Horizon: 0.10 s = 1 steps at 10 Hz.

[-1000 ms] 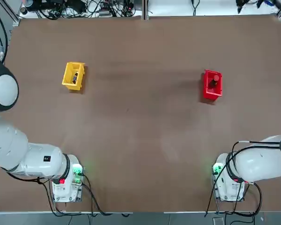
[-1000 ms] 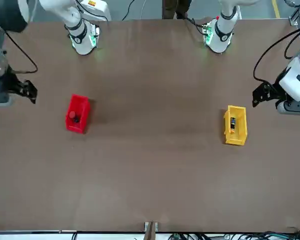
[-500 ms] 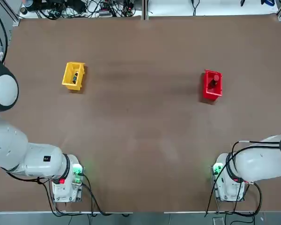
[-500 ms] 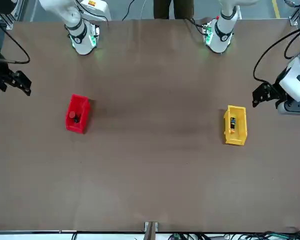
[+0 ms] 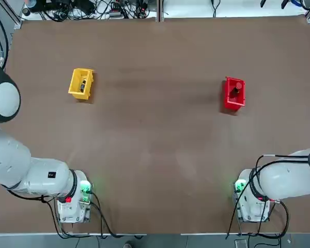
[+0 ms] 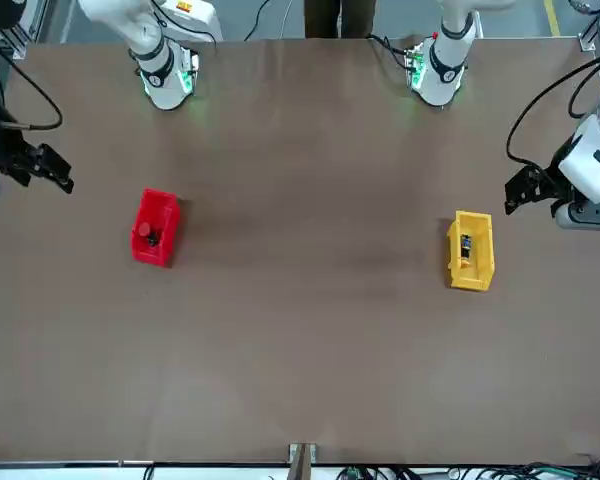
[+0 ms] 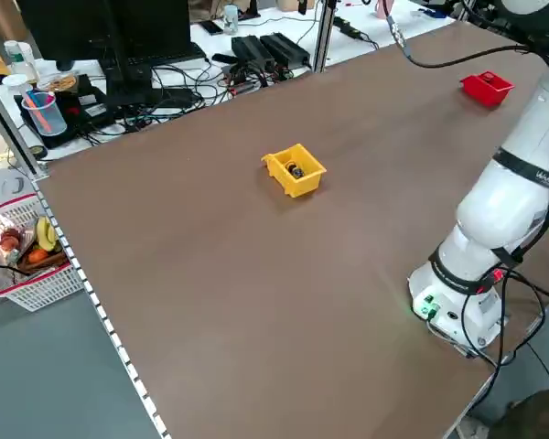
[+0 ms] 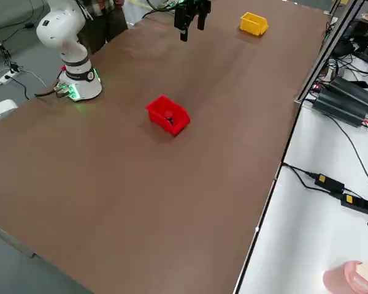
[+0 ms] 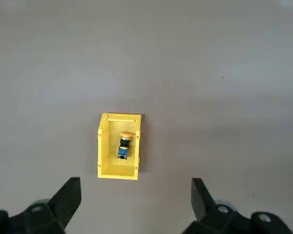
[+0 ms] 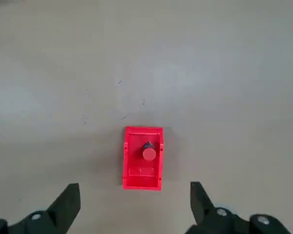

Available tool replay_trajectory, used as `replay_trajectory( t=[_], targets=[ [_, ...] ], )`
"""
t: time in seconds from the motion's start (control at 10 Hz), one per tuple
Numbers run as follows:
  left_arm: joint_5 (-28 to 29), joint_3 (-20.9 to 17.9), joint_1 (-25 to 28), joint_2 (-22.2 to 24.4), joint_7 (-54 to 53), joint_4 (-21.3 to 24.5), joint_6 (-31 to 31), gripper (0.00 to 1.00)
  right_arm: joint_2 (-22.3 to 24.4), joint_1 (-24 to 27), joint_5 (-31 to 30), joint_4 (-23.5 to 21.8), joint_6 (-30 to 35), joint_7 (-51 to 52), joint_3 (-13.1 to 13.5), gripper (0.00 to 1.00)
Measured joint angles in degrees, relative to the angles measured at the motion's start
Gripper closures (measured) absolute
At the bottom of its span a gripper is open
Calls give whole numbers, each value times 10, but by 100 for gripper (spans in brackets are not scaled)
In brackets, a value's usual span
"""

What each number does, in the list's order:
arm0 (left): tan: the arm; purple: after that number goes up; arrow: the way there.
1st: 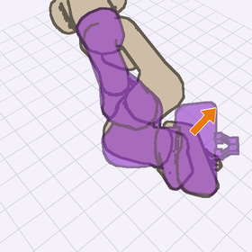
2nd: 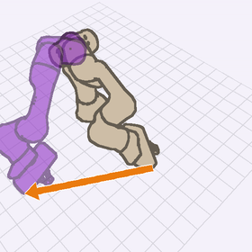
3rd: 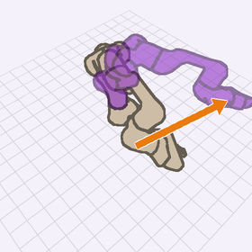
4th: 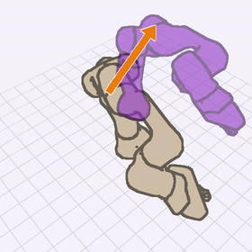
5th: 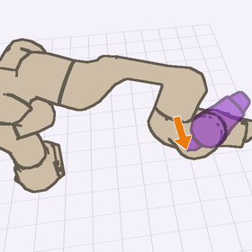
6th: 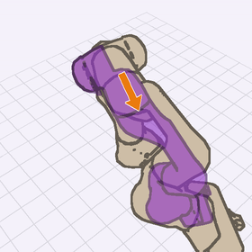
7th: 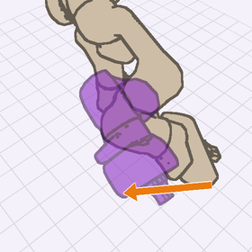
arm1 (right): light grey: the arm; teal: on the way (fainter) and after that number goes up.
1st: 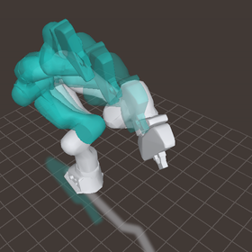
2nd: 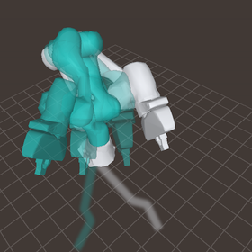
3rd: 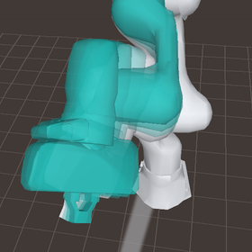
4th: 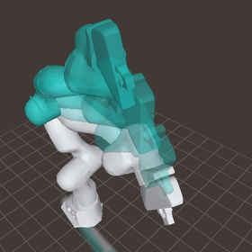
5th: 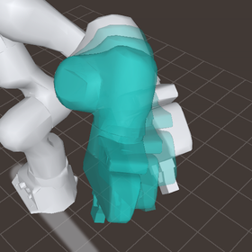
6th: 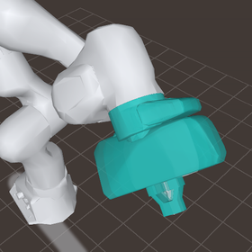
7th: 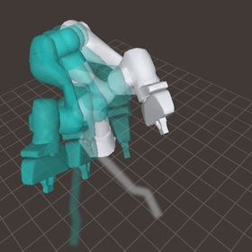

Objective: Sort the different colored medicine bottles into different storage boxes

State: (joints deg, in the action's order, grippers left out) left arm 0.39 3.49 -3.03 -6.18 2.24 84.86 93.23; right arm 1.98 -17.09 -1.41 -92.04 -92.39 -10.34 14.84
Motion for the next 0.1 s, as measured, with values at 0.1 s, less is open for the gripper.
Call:
replay_trajectory(
  t=[0.1],
  targets=[
    [0, 0, 0, 0, 0, 0, 0, 0, 0, 0, 0, 0, 0, 0, 0, 0]
  ],
)
